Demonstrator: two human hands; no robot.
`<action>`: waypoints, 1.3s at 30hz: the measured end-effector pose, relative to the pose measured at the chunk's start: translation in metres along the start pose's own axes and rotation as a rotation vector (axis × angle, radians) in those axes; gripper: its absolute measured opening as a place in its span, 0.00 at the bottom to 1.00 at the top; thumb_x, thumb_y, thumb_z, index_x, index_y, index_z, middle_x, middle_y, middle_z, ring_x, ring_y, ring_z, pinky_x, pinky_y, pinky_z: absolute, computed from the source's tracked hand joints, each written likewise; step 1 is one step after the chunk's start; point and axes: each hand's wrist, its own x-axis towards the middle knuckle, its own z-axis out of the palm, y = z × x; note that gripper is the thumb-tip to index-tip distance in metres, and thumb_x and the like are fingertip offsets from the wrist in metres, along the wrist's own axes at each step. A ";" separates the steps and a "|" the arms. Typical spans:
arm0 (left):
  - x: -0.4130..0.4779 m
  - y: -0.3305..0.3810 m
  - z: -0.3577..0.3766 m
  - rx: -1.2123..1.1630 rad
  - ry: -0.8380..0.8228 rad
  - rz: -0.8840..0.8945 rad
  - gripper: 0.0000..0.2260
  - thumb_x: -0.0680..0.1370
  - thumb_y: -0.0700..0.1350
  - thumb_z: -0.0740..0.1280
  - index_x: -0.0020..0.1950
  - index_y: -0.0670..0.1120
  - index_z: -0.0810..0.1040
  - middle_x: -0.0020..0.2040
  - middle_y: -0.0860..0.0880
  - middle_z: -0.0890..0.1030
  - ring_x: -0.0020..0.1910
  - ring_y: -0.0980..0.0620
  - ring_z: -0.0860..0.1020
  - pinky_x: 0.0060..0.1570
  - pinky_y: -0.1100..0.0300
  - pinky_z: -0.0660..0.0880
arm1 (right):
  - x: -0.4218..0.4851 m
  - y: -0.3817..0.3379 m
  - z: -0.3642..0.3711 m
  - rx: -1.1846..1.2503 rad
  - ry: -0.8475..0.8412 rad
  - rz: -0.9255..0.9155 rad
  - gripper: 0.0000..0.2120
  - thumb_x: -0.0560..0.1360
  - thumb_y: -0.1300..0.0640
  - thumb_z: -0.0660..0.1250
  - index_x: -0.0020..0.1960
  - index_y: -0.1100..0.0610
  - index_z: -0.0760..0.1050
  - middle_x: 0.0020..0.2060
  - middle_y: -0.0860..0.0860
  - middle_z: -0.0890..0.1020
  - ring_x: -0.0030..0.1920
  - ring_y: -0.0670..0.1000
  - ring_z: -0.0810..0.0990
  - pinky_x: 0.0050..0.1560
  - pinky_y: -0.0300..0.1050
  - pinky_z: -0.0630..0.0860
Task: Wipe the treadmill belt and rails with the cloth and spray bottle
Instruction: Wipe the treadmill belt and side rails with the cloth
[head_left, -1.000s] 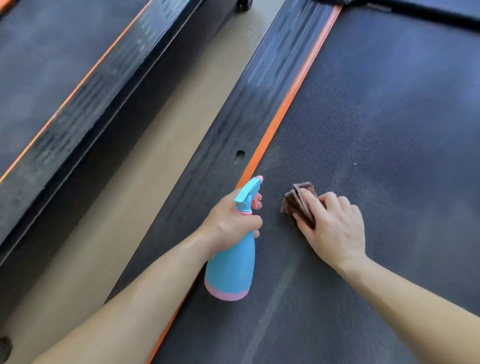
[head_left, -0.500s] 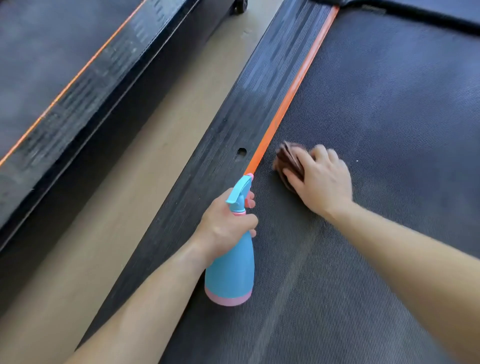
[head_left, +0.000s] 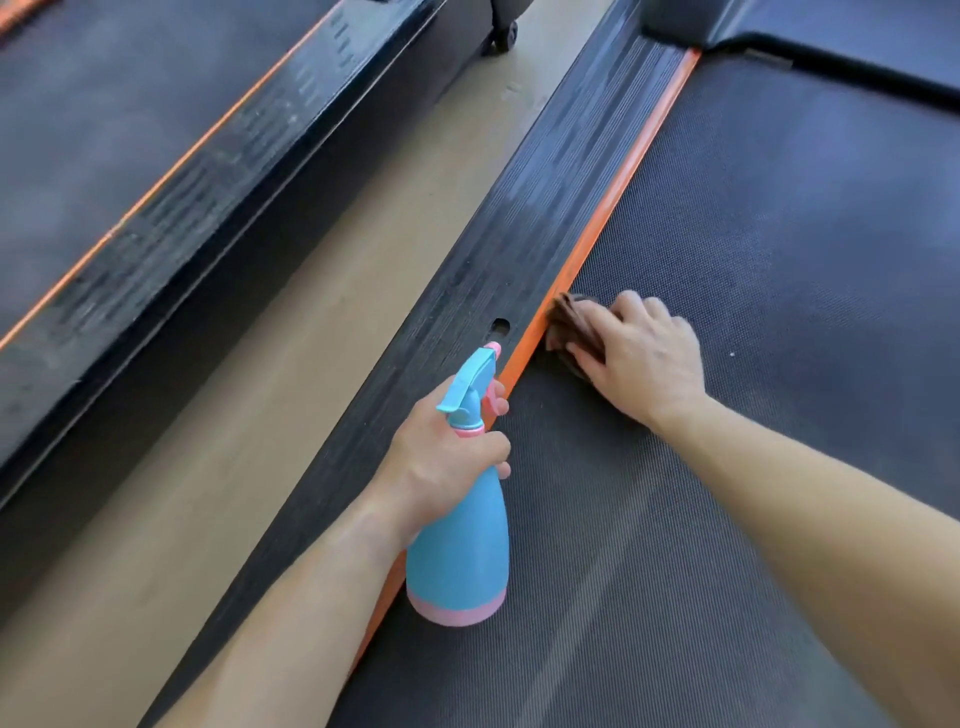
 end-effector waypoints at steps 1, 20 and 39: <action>0.000 0.001 -0.001 -0.003 0.002 -0.004 0.19 0.76 0.34 0.68 0.62 0.53 0.80 0.55 0.52 0.82 0.47 0.43 0.85 0.33 0.71 0.75 | 0.016 0.005 0.001 0.018 -0.012 0.116 0.22 0.77 0.37 0.61 0.66 0.46 0.73 0.52 0.55 0.75 0.51 0.61 0.76 0.45 0.54 0.73; 0.006 0.013 0.004 0.060 -0.045 -0.022 0.25 0.68 0.43 0.67 0.63 0.60 0.78 0.57 0.54 0.82 0.43 0.46 0.87 0.49 0.55 0.80 | -0.032 -0.025 0.004 0.038 0.080 0.062 0.21 0.75 0.41 0.67 0.63 0.52 0.75 0.47 0.56 0.76 0.45 0.62 0.75 0.40 0.54 0.71; 0.013 0.020 -0.004 0.009 -0.041 -0.007 0.18 0.73 0.36 0.69 0.60 0.53 0.79 0.57 0.53 0.82 0.43 0.46 0.87 0.39 0.66 0.77 | -0.029 -0.005 0.006 0.052 0.059 -0.143 0.25 0.77 0.35 0.57 0.63 0.51 0.77 0.45 0.54 0.75 0.42 0.61 0.75 0.38 0.53 0.73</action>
